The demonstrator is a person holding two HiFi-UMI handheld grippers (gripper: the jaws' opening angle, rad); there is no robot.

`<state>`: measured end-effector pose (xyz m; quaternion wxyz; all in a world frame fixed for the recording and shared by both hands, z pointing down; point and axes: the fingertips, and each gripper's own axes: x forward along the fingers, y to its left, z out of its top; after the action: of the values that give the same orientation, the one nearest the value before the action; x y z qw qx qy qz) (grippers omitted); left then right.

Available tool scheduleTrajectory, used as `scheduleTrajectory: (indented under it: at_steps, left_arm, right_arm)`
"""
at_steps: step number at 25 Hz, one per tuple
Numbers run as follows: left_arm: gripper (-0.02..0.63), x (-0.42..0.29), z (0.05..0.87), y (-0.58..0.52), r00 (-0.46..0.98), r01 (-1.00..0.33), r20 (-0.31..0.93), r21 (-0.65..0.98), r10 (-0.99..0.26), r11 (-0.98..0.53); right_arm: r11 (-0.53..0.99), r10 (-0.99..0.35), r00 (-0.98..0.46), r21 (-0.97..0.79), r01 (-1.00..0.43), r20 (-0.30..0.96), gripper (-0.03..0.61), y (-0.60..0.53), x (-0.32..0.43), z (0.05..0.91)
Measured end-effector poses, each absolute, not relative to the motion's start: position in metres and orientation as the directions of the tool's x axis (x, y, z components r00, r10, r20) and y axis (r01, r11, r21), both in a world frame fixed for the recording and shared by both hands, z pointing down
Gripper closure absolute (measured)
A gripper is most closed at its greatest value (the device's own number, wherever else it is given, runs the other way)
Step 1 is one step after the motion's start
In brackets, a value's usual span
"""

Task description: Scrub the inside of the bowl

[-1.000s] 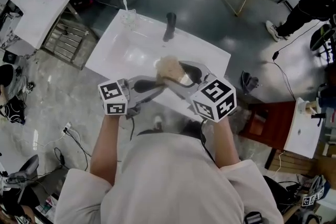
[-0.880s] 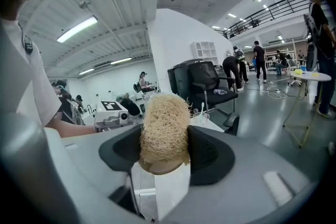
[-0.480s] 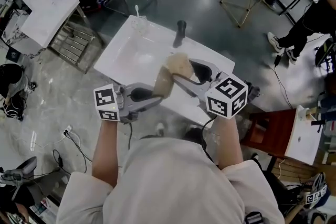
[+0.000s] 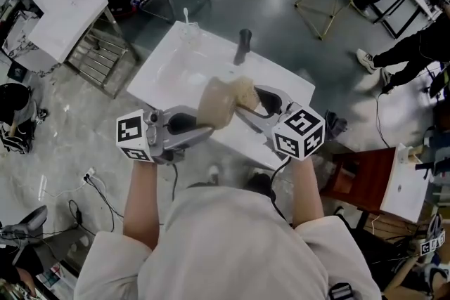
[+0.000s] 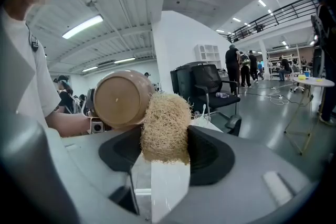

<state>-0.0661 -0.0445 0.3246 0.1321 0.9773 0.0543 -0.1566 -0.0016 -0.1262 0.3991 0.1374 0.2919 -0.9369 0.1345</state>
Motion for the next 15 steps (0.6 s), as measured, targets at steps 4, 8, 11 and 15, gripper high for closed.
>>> scheduleTrajectory:
  at_steps: [4,8,11,15]
  left_arm:
    - [0.604,-0.068,0.312,-0.054,0.942,0.114,-0.333,0.209,0.039,-0.971]
    - [0.604,-0.061,0.312,-0.064,0.959,0.069,-0.282,0.177,0.016,-0.982]
    - [0.604,-0.056,0.317,-0.077,0.969,0.035,-0.247,0.183,-0.012,-0.983]
    - [0.604,-0.057,0.337,-0.088,0.981,0.017,-0.193,0.204,-0.023,-0.979]
  right_arm:
    - [0.819,-0.483,-0.772,-0.098,-0.566,0.414,0.321,-0.118,-0.012,0.42]
    - [0.86,-0.445,-0.786,-0.038,-0.508,0.43,0.321,-0.1,-0.028,0.425]
    - [0.902,-0.378,-0.826,-0.036,-0.431,0.418,0.321,-0.084,-0.032,0.421]
    - [0.928,-0.315,-0.881,-0.078,-0.363,0.354,0.322,-0.067,-0.03,0.405]
